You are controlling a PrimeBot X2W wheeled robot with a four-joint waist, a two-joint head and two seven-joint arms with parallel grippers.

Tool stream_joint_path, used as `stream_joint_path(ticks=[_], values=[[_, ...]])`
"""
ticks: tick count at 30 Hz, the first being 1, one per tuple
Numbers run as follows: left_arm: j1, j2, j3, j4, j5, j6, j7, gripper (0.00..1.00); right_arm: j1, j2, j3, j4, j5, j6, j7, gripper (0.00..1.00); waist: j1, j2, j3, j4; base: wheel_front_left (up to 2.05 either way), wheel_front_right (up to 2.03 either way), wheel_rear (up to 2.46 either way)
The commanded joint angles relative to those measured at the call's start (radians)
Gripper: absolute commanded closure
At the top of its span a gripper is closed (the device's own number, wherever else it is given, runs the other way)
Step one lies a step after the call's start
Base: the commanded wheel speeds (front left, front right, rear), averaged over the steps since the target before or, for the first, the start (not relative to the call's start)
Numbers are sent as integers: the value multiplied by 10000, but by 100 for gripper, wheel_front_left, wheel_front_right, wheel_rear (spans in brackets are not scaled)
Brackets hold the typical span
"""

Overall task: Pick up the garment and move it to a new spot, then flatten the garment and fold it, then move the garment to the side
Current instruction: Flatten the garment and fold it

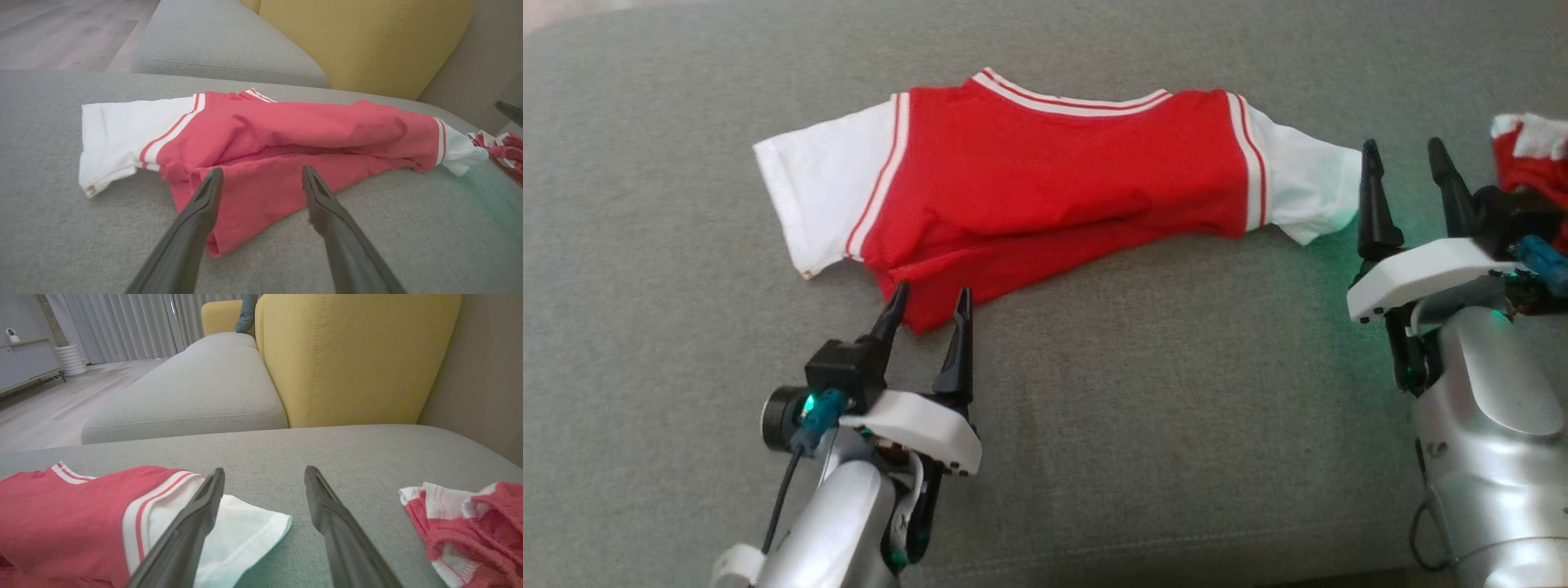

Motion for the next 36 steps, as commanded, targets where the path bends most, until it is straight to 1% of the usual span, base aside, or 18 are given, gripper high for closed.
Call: stream_joint_path(ticks=[1,7,12,16,22,23,24,25,31,34,36], values=[[-339,47,247,-220,-54,24,-49,0,-66,102,229,-359,-21,65,-64,0,-1,0,121,-133,0,0,0],[-430,47,353,-51,-220,245,-49,0,32,173,208,-489,37,65,-64,0,-1,0,174,-250,0,0,0],[-319,47,681,-240,-260,708,-49,0,62,184,134,-539,27,65,-64,0,-1,0,214,-253,0,0,0],[-325,47,807,-260,-277,698,-49,0,37,250,208,-550,12,65,-64,0,-1,0,268,-309,0,0,0],[-551,47,829,172,-519,480,-49,0,-35,344,409,-583,76,65,-64,0,-1,0,350,-468,0,0,0],[-589,47,815,201,-532,435,-49,22,-39,350,429,-593,88,65,-64,0,-1,0,355,-492,0,0,0],[-616,47,802,218,-542,392,-49,59,-36,353,440,-599,102,65,-64,0,-1,0,353,-510,0,0,0],[-639,47,792,221,-538,357,-49,100,-30,353,447,-602,115,65,-64,0,-1,0,349,-523,0,0,0],[-552,47,913,-296,-85,350,-49,100,155,294,354,-527,164,65,-64,0,-1,0,116,-412,0,0,0],[-519,47,1217,-453,366,354,-49,100,249,322,331,-459,169,65,-64,0,-1,0,-88,-317,0,0,0],[-654,52,1535,-505,782,268,-49,100,279,359,327,-444,180,65,-64,0,-1,0,-214,-267,0,0,0]])
